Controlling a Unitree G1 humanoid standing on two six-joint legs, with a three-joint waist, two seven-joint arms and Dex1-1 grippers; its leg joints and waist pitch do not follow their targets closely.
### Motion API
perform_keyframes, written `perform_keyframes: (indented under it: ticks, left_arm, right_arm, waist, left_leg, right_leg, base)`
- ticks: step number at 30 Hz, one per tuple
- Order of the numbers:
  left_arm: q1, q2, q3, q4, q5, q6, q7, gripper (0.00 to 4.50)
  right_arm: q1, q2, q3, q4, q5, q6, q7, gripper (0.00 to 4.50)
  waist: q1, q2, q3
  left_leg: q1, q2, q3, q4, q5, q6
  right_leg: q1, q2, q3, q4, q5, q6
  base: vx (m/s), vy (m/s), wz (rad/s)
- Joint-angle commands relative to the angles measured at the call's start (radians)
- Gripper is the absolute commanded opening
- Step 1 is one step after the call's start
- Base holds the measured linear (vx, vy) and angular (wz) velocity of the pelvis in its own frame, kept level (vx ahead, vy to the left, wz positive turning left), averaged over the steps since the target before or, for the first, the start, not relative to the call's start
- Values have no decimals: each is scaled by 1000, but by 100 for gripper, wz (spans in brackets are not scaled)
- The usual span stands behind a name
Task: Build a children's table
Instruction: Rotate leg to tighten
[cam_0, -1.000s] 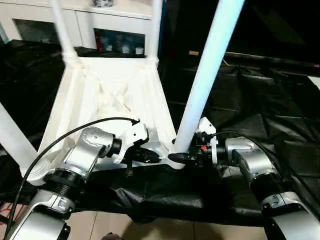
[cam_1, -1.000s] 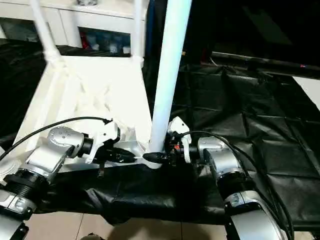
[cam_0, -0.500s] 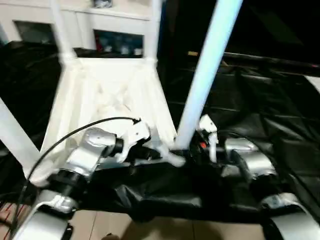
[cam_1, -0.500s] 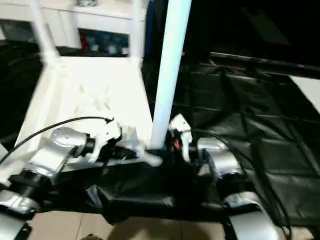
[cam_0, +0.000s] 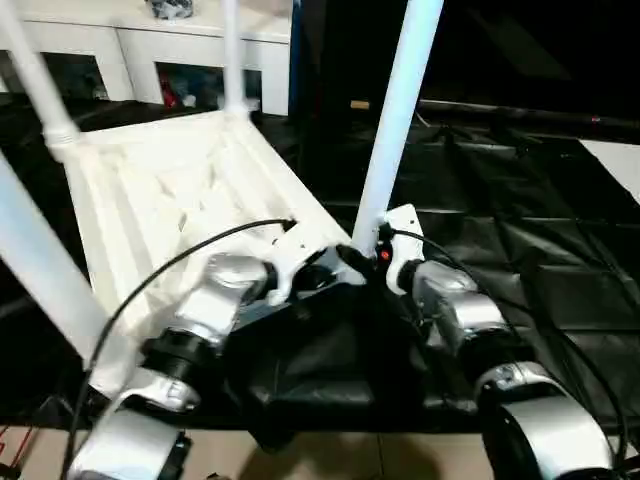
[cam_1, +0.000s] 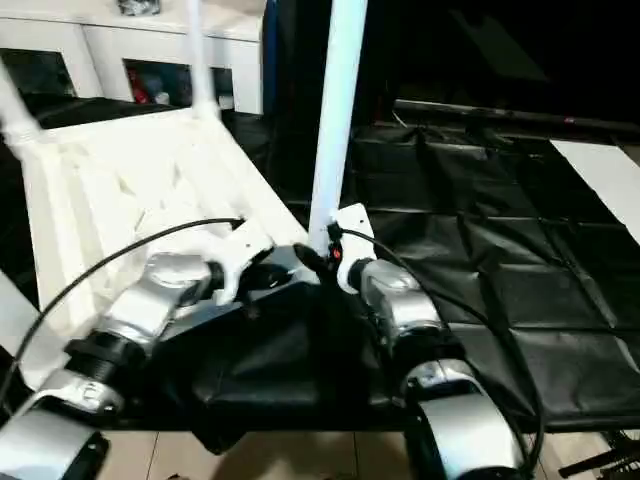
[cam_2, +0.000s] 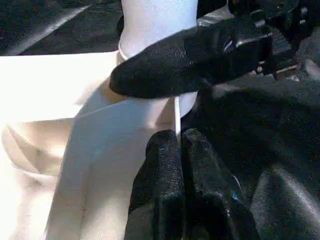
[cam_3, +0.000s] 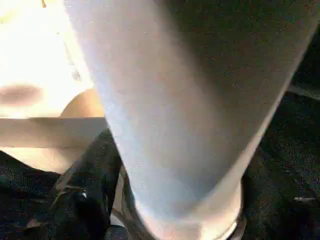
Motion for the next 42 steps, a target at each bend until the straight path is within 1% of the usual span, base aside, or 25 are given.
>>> perform_keyframes:
  ticks: [1,3,5,6,9,10,11,16,18,20,21,22,23,26,27,30,31,33,34,37,38,39,40,41,42]
  left_arm:
    - [-2,-49,-32,-42,-52,-41,-39,0]
    - [4,-36,-37,-47,-58,-57,-66,0]
    - [15,-9,-40,-59,-63,-80,-115,0]
    - [19,2,-37,-63,-68,-85,-135,0]
    - [30,37,-39,-76,-84,-106,-202,0]
    - [34,51,-40,-85,-94,-107,-235,0]
    - [39,64,-42,-93,-101,-108,-266,0]
    - [46,123,-52,-97,-113,-123,-374,0]
    - [44,145,-58,-87,-108,-136,-402,0]
    - [43,148,-57,-82,-108,-137,-406,0]
    - [43,149,-57,-82,-110,-137,-411,0]
    - [43,150,-58,-81,-110,-139,-416,0]
    - [43,151,-59,-81,-111,-139,-422,0]
    - [47,153,-62,-88,-117,-136,-436,0]
    - [48,153,-62,-89,-118,-135,-438,0]
    - [51,155,-66,-94,-124,-135,-444,0]
    - [54,152,-64,-96,-125,-135,-439,0]
    - [55,147,-60,-95,-124,-132,-430,0]
    - [50,132,-50,-86,-118,-126,-393,0]
    - [37,105,-34,-68,-107,-118,-326,0]
    - [33,97,-31,-63,-103,-115,-306,0]
    - [29,88,-28,-58,-100,-111,-286,0]
    - [24,78,-26,-53,-96,-106,-261,0]
    - [10,51,-21,-34,-84,-97,-203,0]
    - [10,51,-21,-34,-84,-97,-203,0]
  right_arm:
    - [11,28,81,28,-27,16,83,383]
    - [20,13,91,11,-25,-3,128,383]
    - [40,-19,103,-25,-13,-36,237,383]
    - [49,-34,106,-44,-3,-35,288,383]
    - [73,-74,111,-97,22,-24,413,383]
    - [81,-89,110,-118,38,-5,462,383]
    - [89,-103,110,-137,52,9,507,383]
    - [108,-158,119,-185,87,55,644,383]
    - [120,-176,127,-207,86,77,695,358]
    - [126,-183,135,-215,85,88,713,348]
    - [130,-186,138,-223,85,93,721,339]
    - [134,-188,141,-230,86,95,725,326]
    - [137,-190,143,-236,87,102,731,315]
    - [145,-191,148,-248,89,107,740,304]
    - [146,-191,148,-250,89,108,741,281]
    - [150,-191,151,-264,95,125,749,274]
    - [153,-188,153,-274,98,138,749,272]
    - [155,-185,153,-277,98,144,744,269]
    - [158,-177,153,-278,96,151,727,268]
    - [152,-152,137,-253,82,143,641,267]
    - [147,-141,129,-237,74,131,601,267]
    - [138,-130,120,-213,64,125,550,266]
    - [127,-118,111,-185,49,117,490,265]
    - [105,-92,94,-125,25,108,367,263]
    - [105,-92,94,-125,25,108,367,263]
  waist:
    - [8,4,-57]
    - [8,3,-56]
    - [9,2,-57]
    - [11,2,-56]
    - [18,3,-55]
    - [19,3,-55]
    - [25,5,-54]
    - [30,5,-52]
    - [32,6,-52]
    - [42,6,-54]
    - [47,4,-54]
    - [48,4,-54]
    - [50,1,-55]
    - [53,1,-55]
    - [53,0,-56]
    - [54,0,-56]
    - [54,-2,-56]
    - [54,-1,-55]
    - [54,-1,-55]
    - [52,-2,-53]
    - [50,-4,-52]
    - [46,-4,-52]
    - [46,-4,-51]
    - [38,-6,-51]
    - [34,-5,-50]
  left_leg:
    - [2,1,10,-62,-289,14]
    - [2,1,11,-61,-288,20]
    - [0,1,10,-60,-291,28]
    - [3,2,12,-60,-298,34]
    - [4,4,11,-61,-294,43]
    - [5,5,12,-61,-295,43]
    - [8,7,11,-62,-305,43]
    - [12,8,12,-64,-318,32]
    - [10,8,12,-64,-309,30]
    - [10,10,13,-64,-290,27]
    - [12,11,15,-63,-281,24]
    - [11,10,15,-63,-280,22]
    - [10,10,15,-63,-275,20]
    - [10,9,15,-62,-263,18]
    - [9,8,15,-62,-258,19]
    - [10,8,16,-61,-250,21]
    - [9,8,16,-61,-249,22]
    - [8,8,15,-61,-249,21]
    - [8,8,15,-61,-251,21]
    - [9,7,14,-63,-266,12]
    - [8,6,13,-64,-279,6]
    - [7,6,12,-64,-290,0]
    - [8,5,11,-64,-296,-2]
    - [3,3,8,-66,-297,-15]
    - [3,2,8,-67,-305,-19]
  right_leg:
    - [47,-33,30,-80,-275,-180]
    - [47,-33,30,-80,-266,-187]
    - [50,-35,30,-80,-270,-188]
    - [49,-33,31,-81,-271,-190]
    - [49,-32,31,-78,-256,-199]
    - [48,-33,31,-79,-259,-200]
    - [47,-34,32,-79,-269,-203]
    - [43,-33,33,-80,-280,-207]
    - [45,-34,33,-78,-271,-208]
    - [47,-34,33,-74,-254,-208]
    - [45,-35,33,-73,-245,-210]
    - [46,-35,33,-72,-244,-211]
    - [47,-35,33,-71,-243,-209]
    - [48,-37,33,-70,-238,-206]
    - [48,-36,33,-69,-233,-206]
    - [48,-36,33,-69,-224,-207]
    - [49,-36,33,-68,-224,-206]
    - [49,-36,33,-68,-230,-204]
    - [49,-37,33,-69,-234,-203]
    - [46,-38,34,-73,-267,-193]
    - [47,-39,33,-76,-299,-182]
    - [45,-41,33,-79,-329,-171]
    - [45,-40,33,-81,-346,-165]
    - [47,-42,31,-82,-385,-149]
    - [45,-40,31,-84,-400,-144]
  base:
    - [0,0,0]
    - [0,0,0]
    - [0,0,0]
    - [0,0,0]
    - [0,0,0]
    - [0,0,0]
    - [0,0,0]
    - [0,0,0]
    - [0,0,0]
    - [0,0,0]
    - [0,0,0]
    - [0,0,0]
    - [0,0,0]
    - [0,0,0]
    - [0,0,0]
    - [0,0,0]
    - [0,0,0]
    - [0,0,0]
    - [0,0,0]
    - [0,0,0]
    - [0,0,0]
    - [0,0,0]
    - [0,0,0]
    - [0,0,0]
    - [0,0,0]
